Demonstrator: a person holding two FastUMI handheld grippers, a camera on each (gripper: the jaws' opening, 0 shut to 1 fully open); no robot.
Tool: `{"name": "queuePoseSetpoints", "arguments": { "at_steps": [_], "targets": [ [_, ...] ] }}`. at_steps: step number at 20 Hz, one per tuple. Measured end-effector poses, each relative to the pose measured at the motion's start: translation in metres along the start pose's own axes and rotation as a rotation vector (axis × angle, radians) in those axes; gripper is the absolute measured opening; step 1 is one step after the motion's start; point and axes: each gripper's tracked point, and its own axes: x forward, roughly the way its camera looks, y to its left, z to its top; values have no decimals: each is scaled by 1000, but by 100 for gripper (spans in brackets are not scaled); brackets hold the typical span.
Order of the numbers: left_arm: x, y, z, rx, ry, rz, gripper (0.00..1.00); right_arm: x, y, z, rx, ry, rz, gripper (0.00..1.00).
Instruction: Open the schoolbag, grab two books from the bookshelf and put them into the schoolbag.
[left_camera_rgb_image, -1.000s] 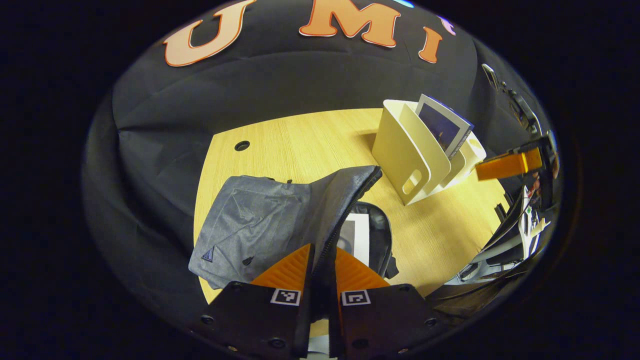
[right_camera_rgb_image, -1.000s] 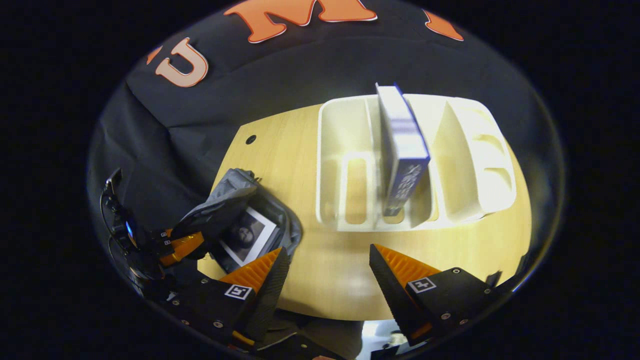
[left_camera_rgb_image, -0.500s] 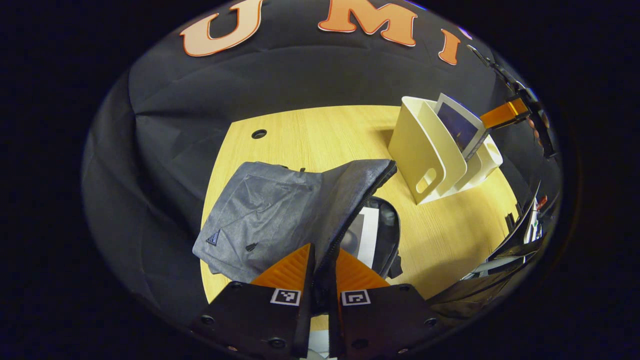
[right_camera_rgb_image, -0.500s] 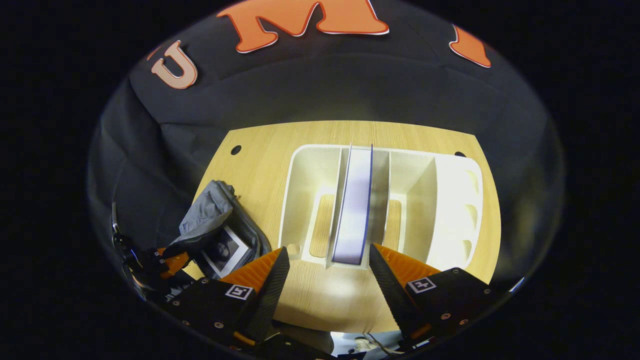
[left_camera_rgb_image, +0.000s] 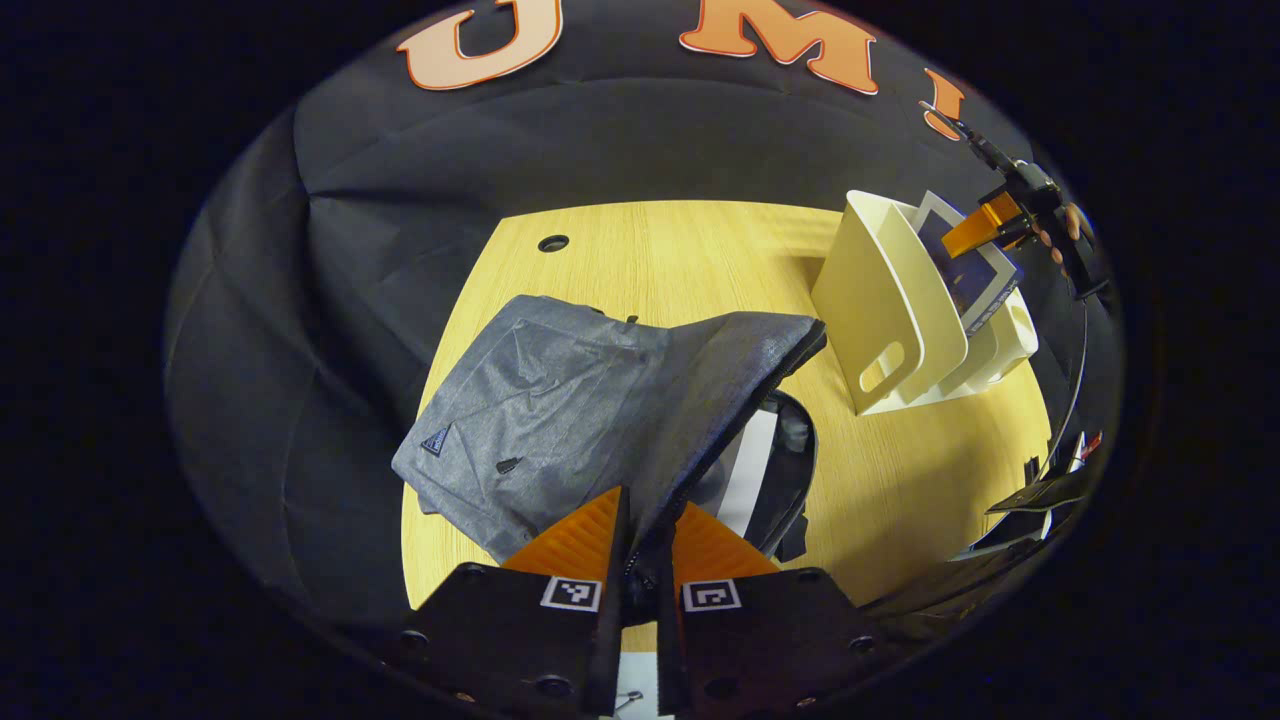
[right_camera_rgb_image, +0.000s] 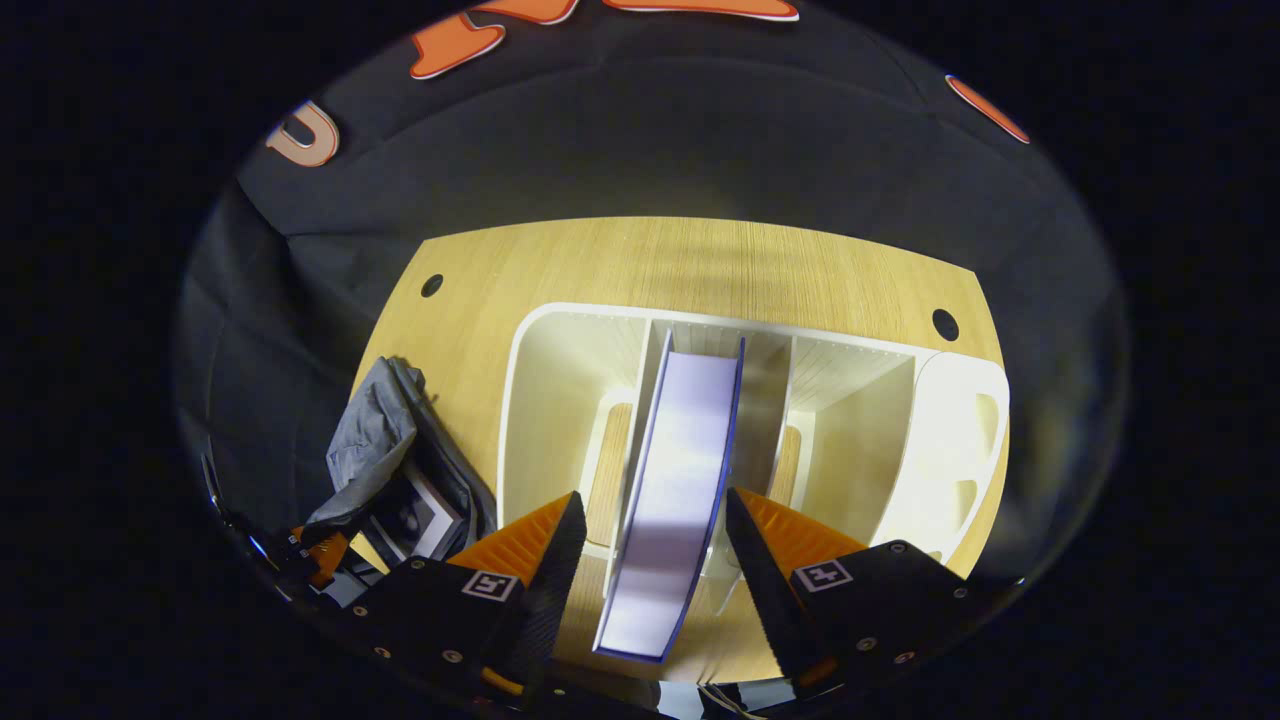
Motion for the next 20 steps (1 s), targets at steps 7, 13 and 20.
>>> {"name": "queuePoseSetpoints", "arguments": {
  "at_steps": [7,13,20],
  "targets": [
    [-1,2,-2,-8,16,27,16,8,-18,1,76,9,-86,43],
    [2,4,-4,30,6,-33,16,-32,-11,-17,132,-43,-103,39],
    [2,13,-8,147,11,-147,16,-81,19,-73,286,-107,-118,40]
  ]
}}
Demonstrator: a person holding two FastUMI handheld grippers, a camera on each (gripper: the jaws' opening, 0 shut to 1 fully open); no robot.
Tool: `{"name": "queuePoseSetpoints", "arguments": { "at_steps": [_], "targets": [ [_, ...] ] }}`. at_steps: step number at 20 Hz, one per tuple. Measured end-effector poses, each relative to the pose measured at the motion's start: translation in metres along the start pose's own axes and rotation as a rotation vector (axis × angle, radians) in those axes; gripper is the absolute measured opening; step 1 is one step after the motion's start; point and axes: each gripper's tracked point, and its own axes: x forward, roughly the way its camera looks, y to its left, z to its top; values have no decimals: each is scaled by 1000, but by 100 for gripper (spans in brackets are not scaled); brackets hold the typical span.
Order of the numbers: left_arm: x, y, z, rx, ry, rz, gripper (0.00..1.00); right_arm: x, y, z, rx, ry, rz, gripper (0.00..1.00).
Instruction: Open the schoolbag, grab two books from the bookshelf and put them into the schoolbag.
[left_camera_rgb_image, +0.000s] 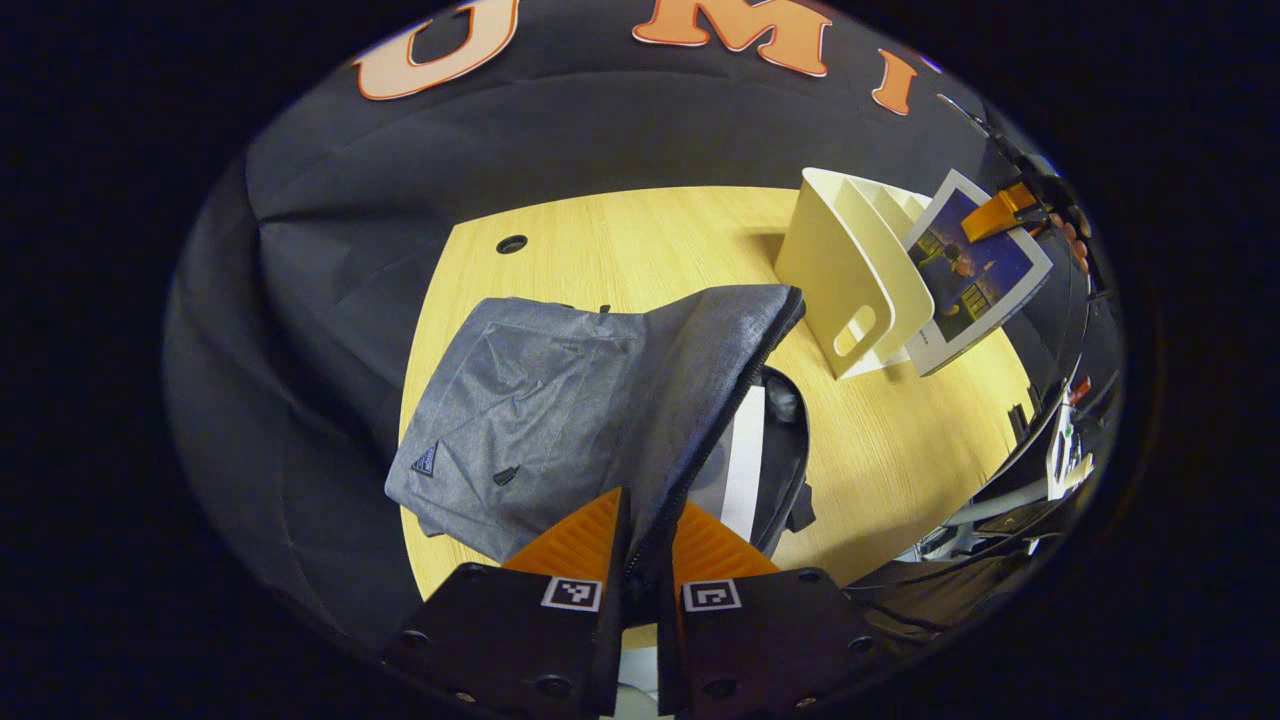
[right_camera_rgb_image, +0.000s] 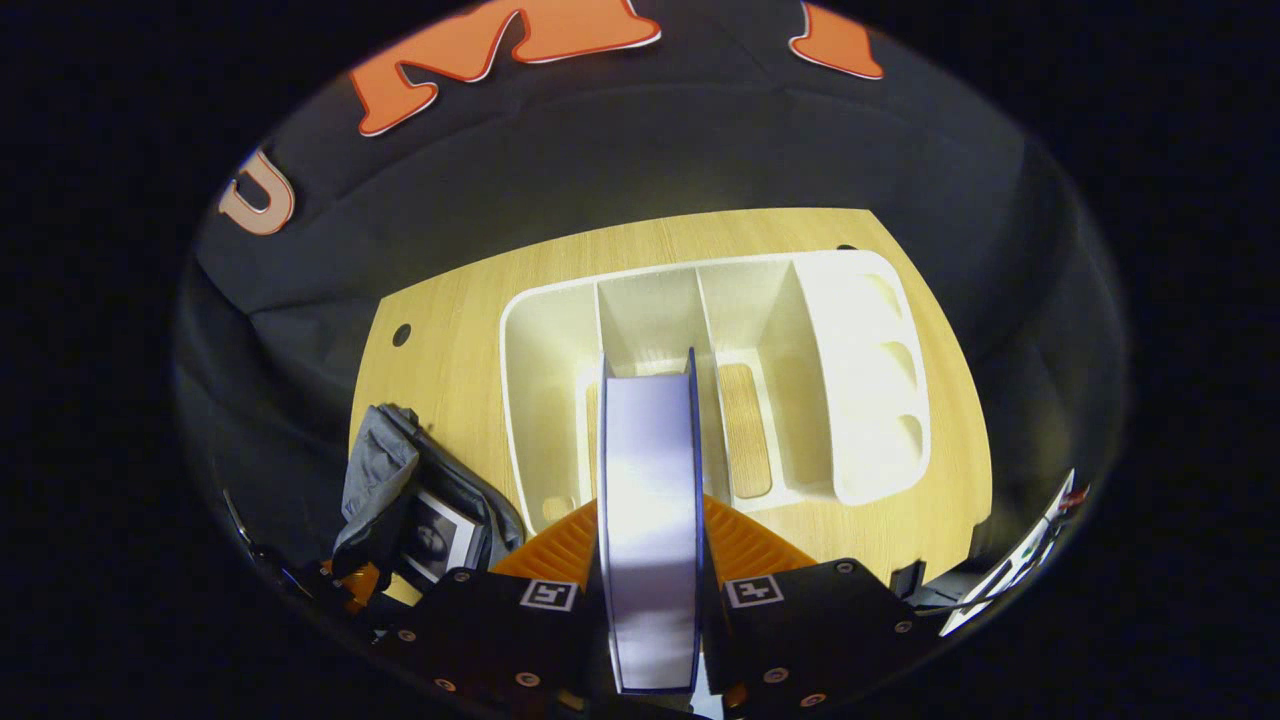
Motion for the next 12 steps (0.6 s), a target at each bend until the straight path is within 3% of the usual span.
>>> {"name": "queuePoseSetpoints", "arguments": {
  "at_steps": [4,12],
  "targets": [
    [1,1,0,58,-7,-56,16,-28,-2,-41,82,-25,-26,40],
    [0,3,1,162,-24,-136,16,-48,20,-105,307,-54,47,39]
  ]
}}
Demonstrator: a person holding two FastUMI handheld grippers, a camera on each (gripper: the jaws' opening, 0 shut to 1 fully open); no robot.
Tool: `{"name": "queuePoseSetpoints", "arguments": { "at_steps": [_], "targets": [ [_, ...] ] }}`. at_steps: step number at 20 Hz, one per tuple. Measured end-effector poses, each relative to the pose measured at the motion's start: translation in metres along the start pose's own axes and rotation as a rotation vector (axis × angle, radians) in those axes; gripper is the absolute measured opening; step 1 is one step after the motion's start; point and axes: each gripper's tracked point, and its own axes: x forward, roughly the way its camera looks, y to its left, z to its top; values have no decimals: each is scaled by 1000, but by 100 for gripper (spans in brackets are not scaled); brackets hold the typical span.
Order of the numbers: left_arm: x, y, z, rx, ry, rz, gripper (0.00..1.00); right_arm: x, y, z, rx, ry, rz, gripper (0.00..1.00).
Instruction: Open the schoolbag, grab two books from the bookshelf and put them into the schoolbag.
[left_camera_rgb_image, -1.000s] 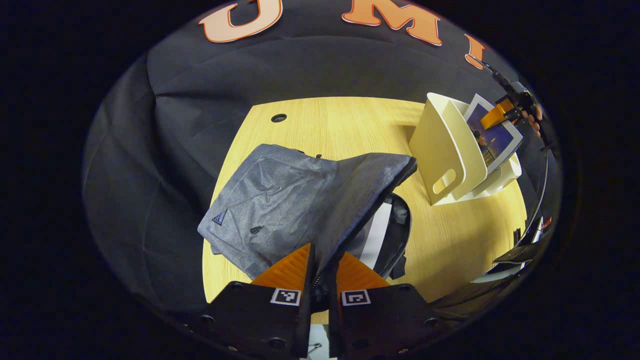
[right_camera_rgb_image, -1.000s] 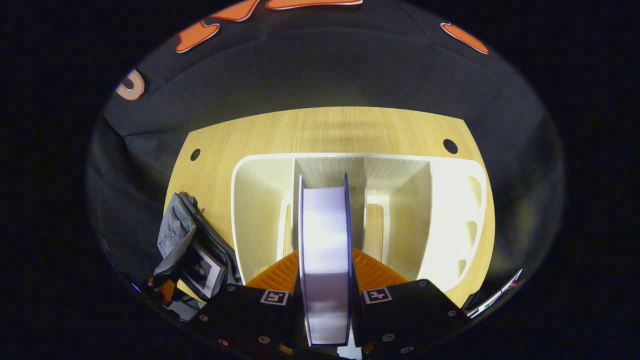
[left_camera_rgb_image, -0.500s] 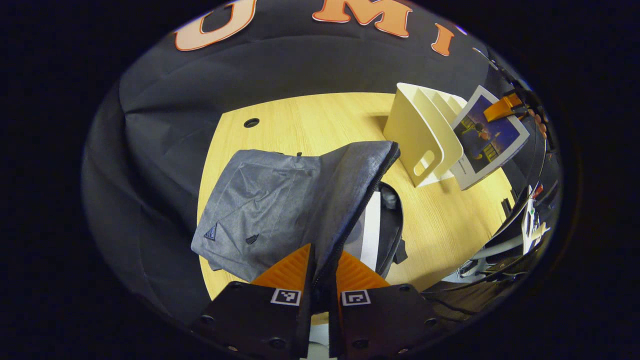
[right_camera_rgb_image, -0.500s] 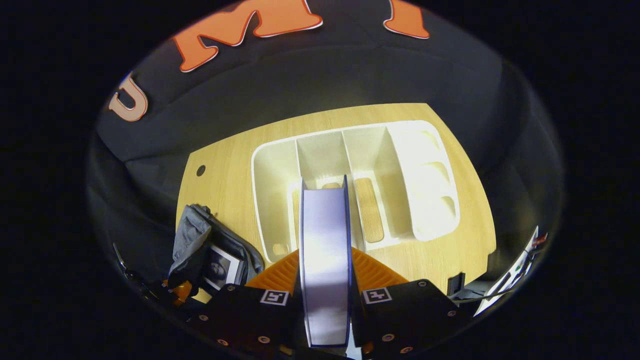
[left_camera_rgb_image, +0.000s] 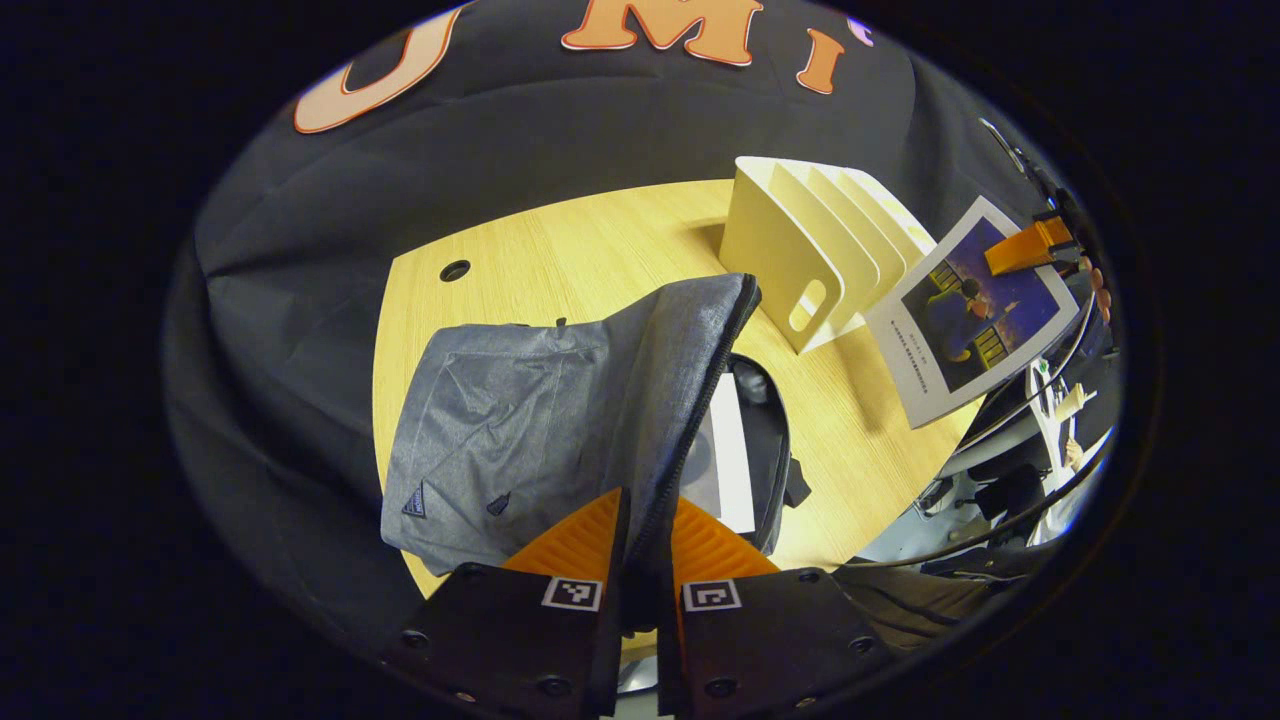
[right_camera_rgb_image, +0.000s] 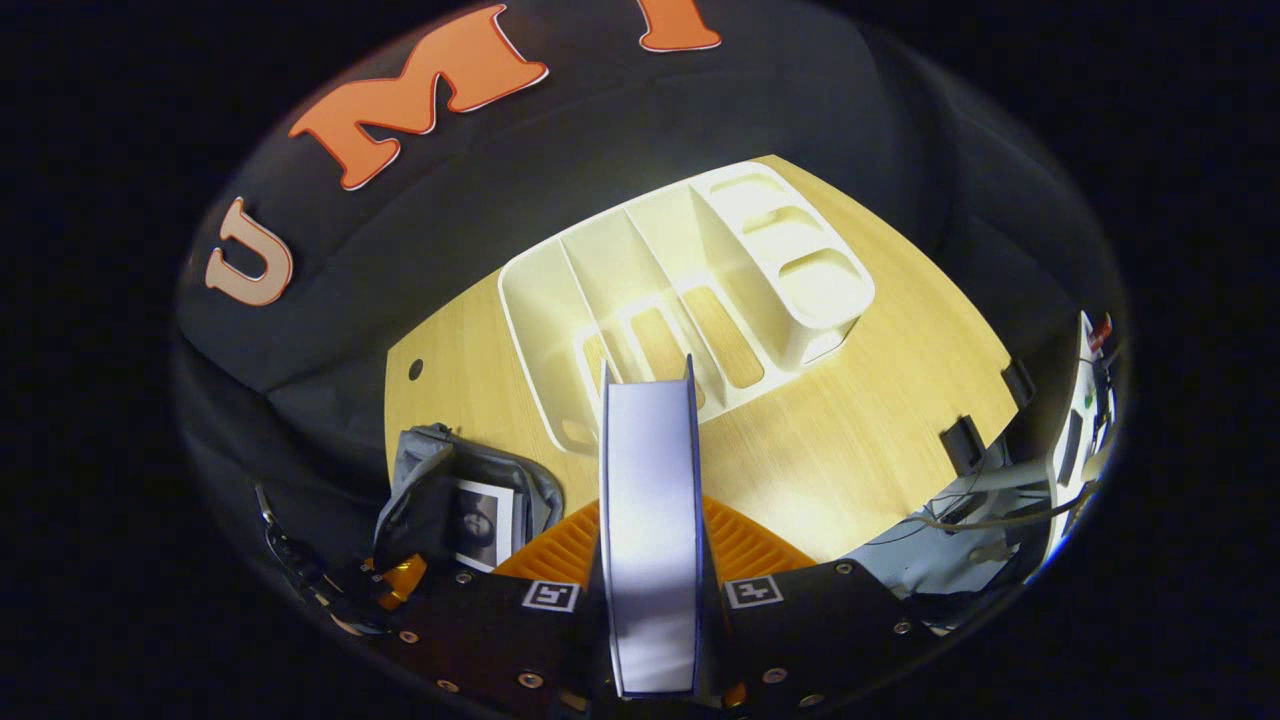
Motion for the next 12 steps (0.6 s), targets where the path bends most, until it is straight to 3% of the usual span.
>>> {"name": "queuePoseSetpoints", "arguments": {
  "at_steps": [2,7,12],
  "targets": [
    [-2,0,2,9,-14,-18,16,-6,11,-11,20,-12,41,38],
    [-12,13,16,25,-57,-38,15,-9,72,-40,75,-57,243,38],
    [-24,29,29,28,-87,-32,16,2,115,-65,142,-60,391,38]
  ]
}}
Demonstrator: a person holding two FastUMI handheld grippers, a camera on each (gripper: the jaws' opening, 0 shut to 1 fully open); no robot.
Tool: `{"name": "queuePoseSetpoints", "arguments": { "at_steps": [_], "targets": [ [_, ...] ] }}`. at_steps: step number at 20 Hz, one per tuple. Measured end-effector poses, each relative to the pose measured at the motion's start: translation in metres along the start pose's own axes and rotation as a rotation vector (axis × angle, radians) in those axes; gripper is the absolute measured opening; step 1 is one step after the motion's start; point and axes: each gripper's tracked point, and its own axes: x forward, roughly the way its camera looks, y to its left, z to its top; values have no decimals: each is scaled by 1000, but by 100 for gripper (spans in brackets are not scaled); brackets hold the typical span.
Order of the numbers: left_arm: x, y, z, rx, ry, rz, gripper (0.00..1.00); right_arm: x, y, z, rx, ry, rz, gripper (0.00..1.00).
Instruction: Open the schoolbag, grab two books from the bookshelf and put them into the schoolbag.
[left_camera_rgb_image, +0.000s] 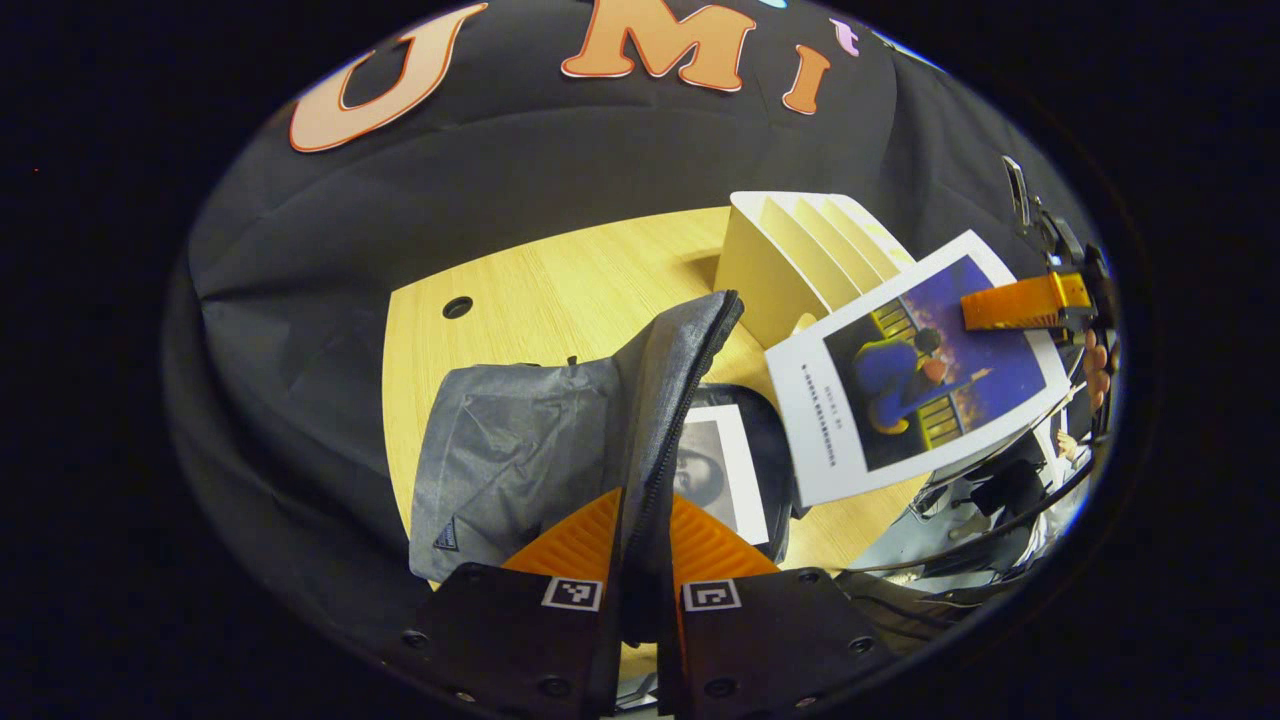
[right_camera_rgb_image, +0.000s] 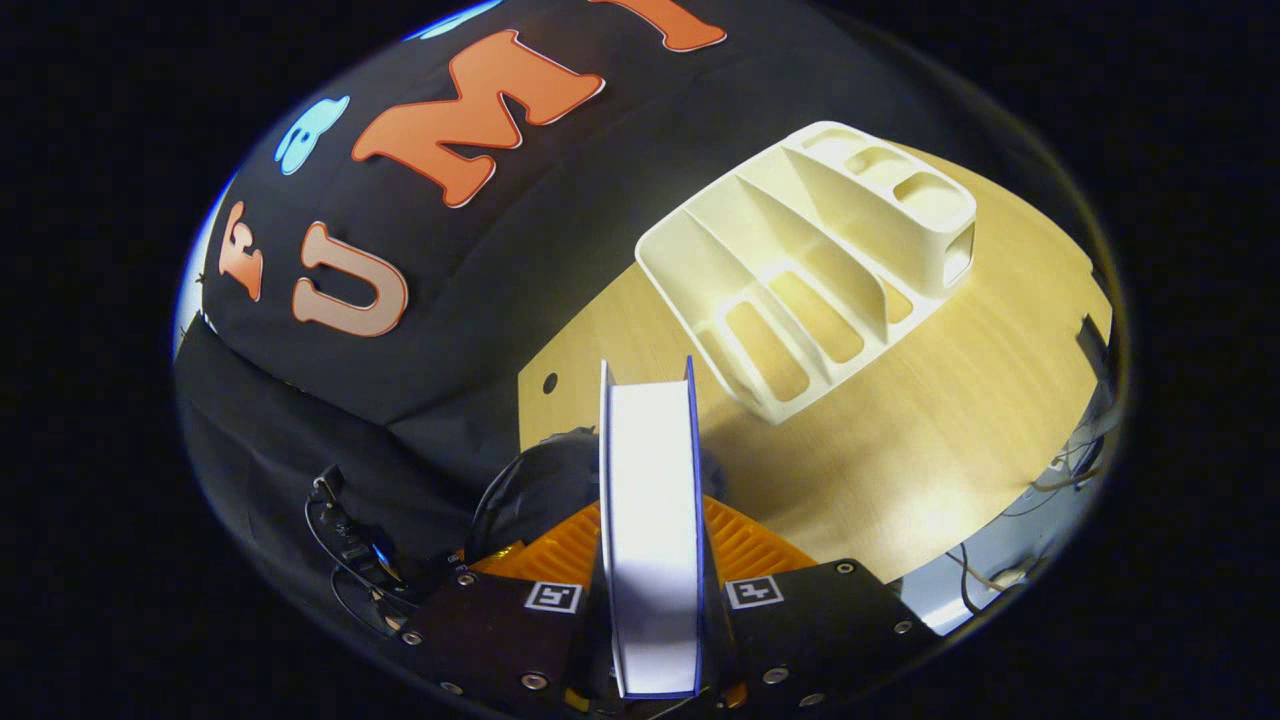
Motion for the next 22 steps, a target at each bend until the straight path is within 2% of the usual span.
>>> {"name": "queuePoseSetpoints", "arguments": {
  "at_steps": [3,10,15,22],
  "targets": [
    [-1,3,1,7,-12,1,16,19,12,-16,50,9,72,38],
    [-7,2,4,51,-32,-6,15,74,38,-54,89,3,180,37],
    [-14,-5,8,55,-46,-18,16,102,47,-70,125,-3,218,37],
    [-18,-34,24,107,-59,-24,15,143,60,-88,112,15,257,38]
  ]
}}
